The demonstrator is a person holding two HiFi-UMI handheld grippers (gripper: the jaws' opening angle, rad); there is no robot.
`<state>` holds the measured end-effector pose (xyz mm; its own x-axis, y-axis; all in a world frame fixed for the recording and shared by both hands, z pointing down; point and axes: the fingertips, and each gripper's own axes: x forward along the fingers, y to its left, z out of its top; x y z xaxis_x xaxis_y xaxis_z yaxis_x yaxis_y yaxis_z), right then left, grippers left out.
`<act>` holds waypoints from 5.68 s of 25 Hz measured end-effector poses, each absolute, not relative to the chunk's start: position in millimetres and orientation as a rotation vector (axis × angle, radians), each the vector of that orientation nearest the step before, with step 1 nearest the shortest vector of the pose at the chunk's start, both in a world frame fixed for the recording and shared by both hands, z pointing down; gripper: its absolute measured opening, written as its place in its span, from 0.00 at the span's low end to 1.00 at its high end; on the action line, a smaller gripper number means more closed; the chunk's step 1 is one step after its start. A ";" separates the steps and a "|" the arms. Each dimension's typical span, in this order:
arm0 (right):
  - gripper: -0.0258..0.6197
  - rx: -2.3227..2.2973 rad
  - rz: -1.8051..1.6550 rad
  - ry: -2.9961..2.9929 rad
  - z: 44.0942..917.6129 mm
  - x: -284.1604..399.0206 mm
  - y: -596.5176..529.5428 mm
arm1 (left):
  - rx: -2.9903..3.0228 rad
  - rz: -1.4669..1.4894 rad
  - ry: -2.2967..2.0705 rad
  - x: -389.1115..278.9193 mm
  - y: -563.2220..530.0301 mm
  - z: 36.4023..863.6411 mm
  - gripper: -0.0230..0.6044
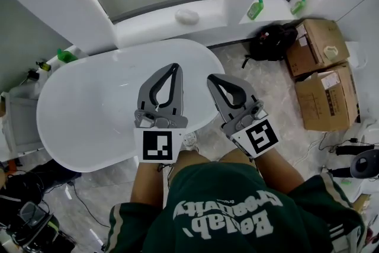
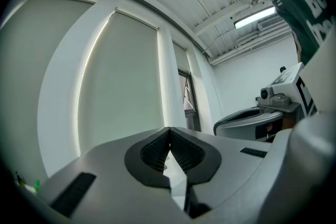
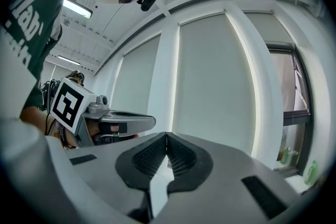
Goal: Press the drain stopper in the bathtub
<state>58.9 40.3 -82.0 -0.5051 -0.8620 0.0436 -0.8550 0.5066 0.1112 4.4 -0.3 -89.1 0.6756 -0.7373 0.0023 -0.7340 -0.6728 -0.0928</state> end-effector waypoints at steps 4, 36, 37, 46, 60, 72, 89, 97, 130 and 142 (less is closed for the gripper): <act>0.06 1.517 -0.086 -2.633 -75.8 66.8 31.6 | -2.821 -0.062 1.239 8.6 -9.9 -85.1 0.05; 0.06 1.339 0.089 -2.804 -36.0 118.3 -29.3 | -2.694 -0.226 1.425 50.9 -50.1 -61.7 0.05; 0.06 1.329 0.092 -2.808 -31.0 119.3 -31.7 | -2.693 -0.242 1.429 52.1 -50.9 -56.2 0.05; 0.06 1.155 0.196 -2.876 20.3 107.6 -36.7 | -2.722 -0.265 1.514 49.7 -54.4 -8.3 0.05; 0.06 1.090 0.234 -2.769 95.9 71.2 -39.4 | -2.773 -0.325 1.551 1.4 -54.2 67.4 0.05; 0.06 1.137 0.225 -2.581 187.5 7.0 -43.0 | -2.855 -0.259 1.499 -69.6 -55.7 157.0 0.04; 0.06 0.987 0.446 -2.494 414.1 17.2 -74.8 | -2.841 -0.296 1.704 -66.6 -103.8 322.4 0.04; 0.06 0.879 0.455 -2.396 500.1 21.8 -94.9 | -2.837 -0.375 1.767 -64.0 -115.1 372.9 0.04; 0.06 0.526 0.550 -2.026 793.9 32.2 -81.3 | -2.996 -0.503 1.804 -65.7 -139.5 529.0 0.04; 0.06 0.404 0.442 -1.942 844.3 37.7 -64.1 | -3.051 -0.528 1.720 -61.3 -123.2 559.3 0.05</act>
